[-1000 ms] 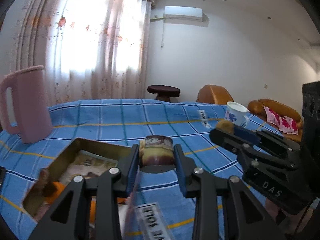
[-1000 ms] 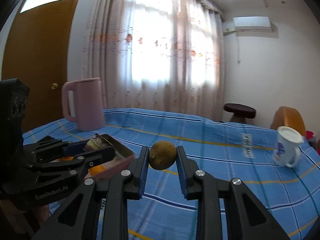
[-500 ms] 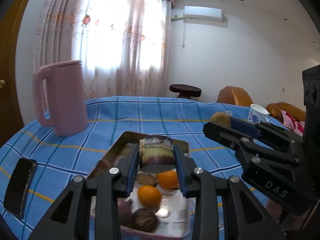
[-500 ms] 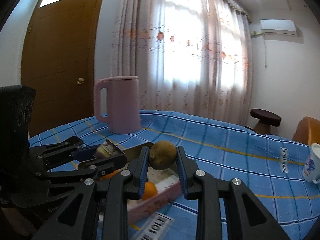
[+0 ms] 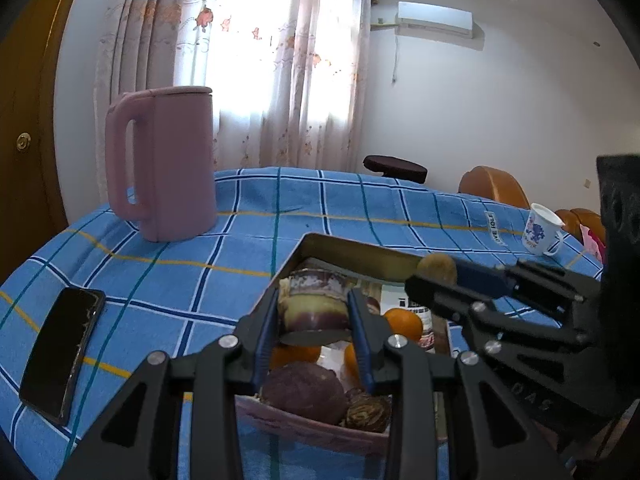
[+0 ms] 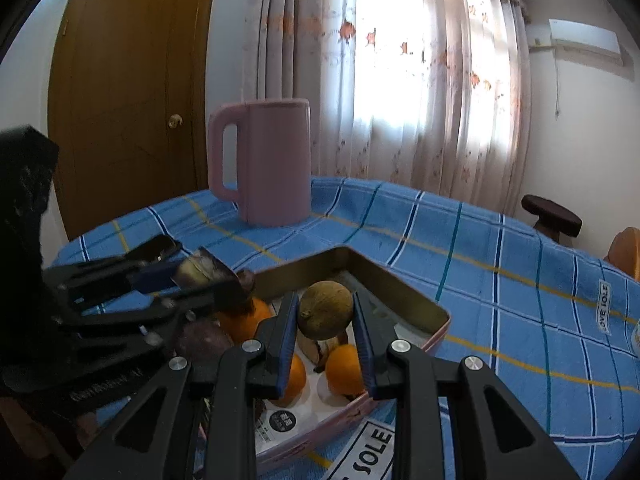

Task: Organize fruits
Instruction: 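Lower the jar and lime into the tin box and open both grippers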

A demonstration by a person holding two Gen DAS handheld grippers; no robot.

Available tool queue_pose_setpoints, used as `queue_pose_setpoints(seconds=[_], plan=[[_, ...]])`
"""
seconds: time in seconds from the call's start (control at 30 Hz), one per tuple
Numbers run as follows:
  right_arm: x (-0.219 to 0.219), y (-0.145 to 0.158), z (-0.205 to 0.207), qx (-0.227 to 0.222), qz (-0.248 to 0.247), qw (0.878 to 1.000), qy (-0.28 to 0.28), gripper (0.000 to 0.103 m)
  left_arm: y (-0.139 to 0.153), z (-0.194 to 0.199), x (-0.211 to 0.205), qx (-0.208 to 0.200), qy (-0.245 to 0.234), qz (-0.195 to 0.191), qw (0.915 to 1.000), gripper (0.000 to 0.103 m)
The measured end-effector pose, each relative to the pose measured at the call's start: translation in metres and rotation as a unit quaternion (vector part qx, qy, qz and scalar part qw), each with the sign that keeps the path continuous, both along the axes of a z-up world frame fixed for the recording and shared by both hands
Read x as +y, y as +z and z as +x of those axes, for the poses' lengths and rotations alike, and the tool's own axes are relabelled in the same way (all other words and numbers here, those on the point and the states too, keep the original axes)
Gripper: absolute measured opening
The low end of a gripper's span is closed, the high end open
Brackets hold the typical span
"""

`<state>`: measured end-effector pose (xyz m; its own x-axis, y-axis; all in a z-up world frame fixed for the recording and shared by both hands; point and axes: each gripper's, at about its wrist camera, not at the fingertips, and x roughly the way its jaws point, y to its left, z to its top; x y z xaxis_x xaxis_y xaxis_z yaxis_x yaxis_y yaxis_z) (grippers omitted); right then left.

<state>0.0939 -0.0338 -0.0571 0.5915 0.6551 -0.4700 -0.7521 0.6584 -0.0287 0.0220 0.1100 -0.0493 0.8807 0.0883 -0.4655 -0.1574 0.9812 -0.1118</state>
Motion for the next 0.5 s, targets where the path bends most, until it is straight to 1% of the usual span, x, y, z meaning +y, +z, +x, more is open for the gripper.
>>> queue_pose_setpoints(seconds=[0.23,0.3,0.33,0.4,0.47,0.5], plan=[[0.009,-0.014,0.004,0.025,-0.038,0.999,0.007,0.029,-0.006,0.004,0.0,0.014,-0.003,-0.002,0.9999,0.036],[0.011,-0.019,0.005,0.039,-0.048,0.998,0.016,0.029,-0.007,0.005,0.0,0.015,-0.001,-0.003,0.9999,0.037],[0.011,-0.021,0.004,0.043,-0.051,0.998,0.018,0.029,-0.007,0.005,0.001,0.015,-0.002,-0.004,0.9999,0.039],[0.011,-0.02,0.004,0.044,-0.052,0.998,0.017,0.029,-0.006,0.003,0.0,0.013,-0.002,-0.003,0.9999,0.049],[0.01,-0.02,0.004,0.05,-0.049,0.997,0.021,0.038,-0.004,0.0,0.0,0.006,0.004,0.001,1.0,0.07],[0.009,-0.02,0.002,0.051,-0.048,0.997,0.024,0.049,-0.002,-0.002,-0.001,0.0,0.005,0.002,1.0,0.073]])
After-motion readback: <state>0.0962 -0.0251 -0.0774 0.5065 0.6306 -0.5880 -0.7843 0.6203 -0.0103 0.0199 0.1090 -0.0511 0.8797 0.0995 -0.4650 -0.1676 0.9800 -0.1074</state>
